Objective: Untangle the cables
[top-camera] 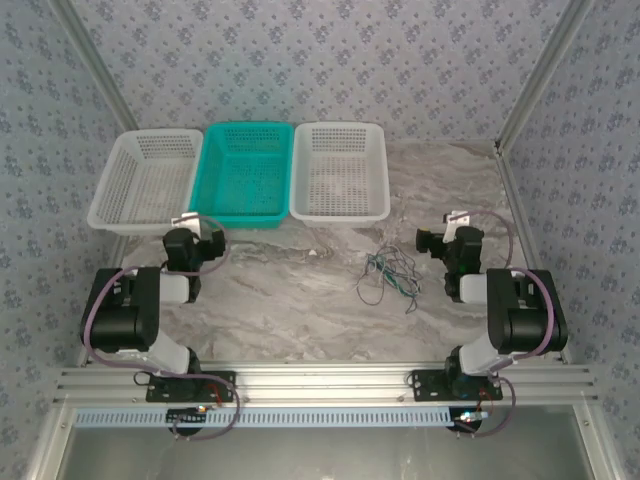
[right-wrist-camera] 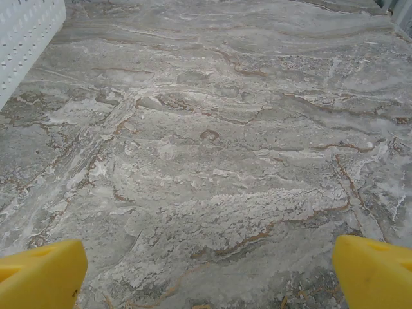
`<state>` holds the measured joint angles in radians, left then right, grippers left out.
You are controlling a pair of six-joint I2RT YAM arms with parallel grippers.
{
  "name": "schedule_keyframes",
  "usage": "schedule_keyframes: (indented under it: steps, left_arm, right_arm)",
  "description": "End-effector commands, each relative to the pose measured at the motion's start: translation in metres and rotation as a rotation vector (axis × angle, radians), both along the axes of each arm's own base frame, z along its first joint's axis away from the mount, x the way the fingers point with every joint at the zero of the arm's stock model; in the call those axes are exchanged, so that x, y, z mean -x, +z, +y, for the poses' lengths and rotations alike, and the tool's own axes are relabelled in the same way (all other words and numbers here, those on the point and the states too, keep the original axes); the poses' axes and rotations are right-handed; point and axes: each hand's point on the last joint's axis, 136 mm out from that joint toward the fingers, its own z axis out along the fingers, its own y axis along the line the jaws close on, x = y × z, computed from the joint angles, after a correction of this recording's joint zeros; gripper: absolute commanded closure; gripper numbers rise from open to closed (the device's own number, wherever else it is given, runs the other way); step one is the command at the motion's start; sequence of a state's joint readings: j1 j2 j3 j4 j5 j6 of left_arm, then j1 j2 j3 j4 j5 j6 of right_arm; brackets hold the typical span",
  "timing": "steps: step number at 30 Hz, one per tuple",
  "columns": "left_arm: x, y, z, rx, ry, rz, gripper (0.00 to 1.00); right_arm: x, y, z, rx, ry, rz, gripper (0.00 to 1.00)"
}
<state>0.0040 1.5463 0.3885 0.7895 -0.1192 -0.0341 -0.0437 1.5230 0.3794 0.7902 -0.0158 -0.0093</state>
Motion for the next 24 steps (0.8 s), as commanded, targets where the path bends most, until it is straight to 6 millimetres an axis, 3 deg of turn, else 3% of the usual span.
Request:
schedule_keyframes:
  steps: [1, 18, 22, 24]
  left_arm:
    - [-0.01, 0.019, -0.003, 0.003, -0.015, -0.063, 0.01]
    - [-0.01, 0.019, -0.003, 0.002, -0.014, -0.063, 0.0]
    - [-0.01, 0.019, -0.003, 0.002, -0.016, -0.064, 0.01]
    - [-0.01, 0.019, -0.003, 0.003, -0.016, -0.063, 0.0]
  right_arm:
    - [-0.005, 0.007, 0.0, 0.016, 0.008, -0.021, 0.0]
    - [-0.005, 0.007, 0.0, 0.002, 0.014, -0.015, 0.0]
    - [-0.006, 0.033, -0.001, 0.017, -0.014, 0.024, 0.0]
    - [-0.001, 0.051, -0.016, -0.06, -0.155, 0.122, 0.0]
